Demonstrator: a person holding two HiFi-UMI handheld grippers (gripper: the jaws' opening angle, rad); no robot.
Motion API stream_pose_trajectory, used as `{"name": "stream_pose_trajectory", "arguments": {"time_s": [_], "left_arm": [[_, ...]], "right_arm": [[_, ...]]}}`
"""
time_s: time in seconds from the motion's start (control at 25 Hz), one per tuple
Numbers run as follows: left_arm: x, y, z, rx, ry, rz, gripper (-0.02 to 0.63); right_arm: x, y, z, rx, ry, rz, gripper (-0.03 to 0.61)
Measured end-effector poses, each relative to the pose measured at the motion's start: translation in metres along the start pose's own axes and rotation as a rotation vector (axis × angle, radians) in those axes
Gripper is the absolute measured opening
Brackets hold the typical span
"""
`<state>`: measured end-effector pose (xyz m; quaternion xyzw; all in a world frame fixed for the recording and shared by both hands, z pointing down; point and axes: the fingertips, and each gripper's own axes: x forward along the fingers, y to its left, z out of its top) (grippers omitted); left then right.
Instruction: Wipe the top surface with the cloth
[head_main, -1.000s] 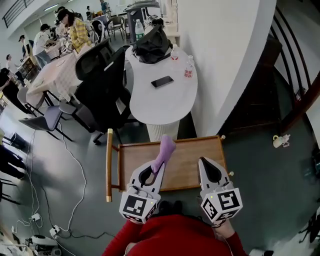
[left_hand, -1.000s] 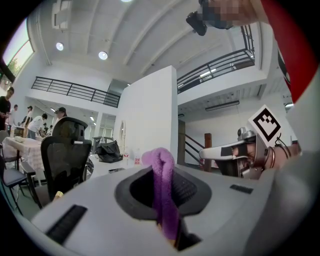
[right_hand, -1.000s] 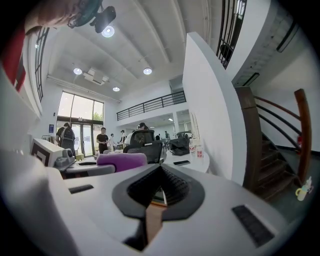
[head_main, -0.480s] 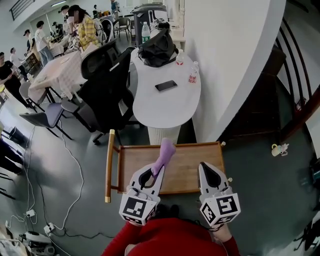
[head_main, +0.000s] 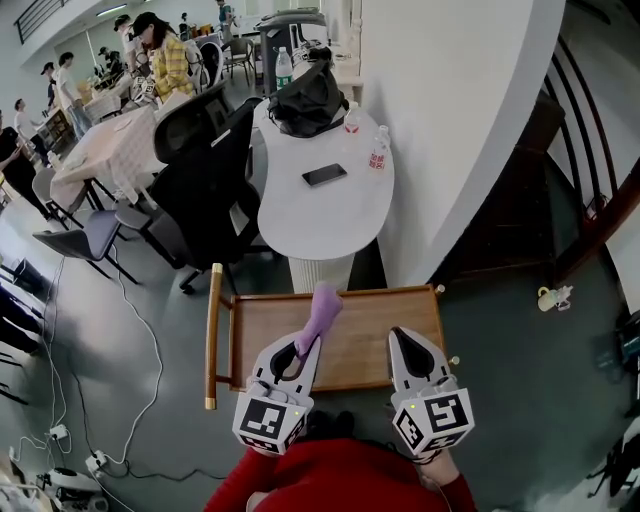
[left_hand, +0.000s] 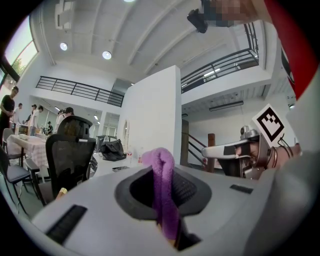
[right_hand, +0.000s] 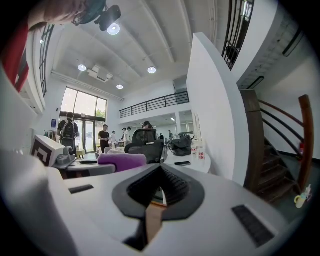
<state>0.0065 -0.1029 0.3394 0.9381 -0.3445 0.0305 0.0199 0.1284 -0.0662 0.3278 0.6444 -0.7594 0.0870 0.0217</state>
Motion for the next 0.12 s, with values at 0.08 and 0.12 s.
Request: {"name": "stream_pose_trajectory", "arguments": {"time_s": [0.08, 0.12], "left_arm": [[0.0014, 0.0004, 0.0001, 0.001, -0.002, 0.000, 0.048], [0.0021, 0.0007, 0.0001, 0.002, -0.003, 0.001, 0.048]], "right_arm": [[0.0009, -0.0008, 0.0000, -0.002, -0.002, 0.000, 0.003], [0.0014, -0.0012, -0.0001, -0.002, -0.003, -0.001, 0.003]]}}
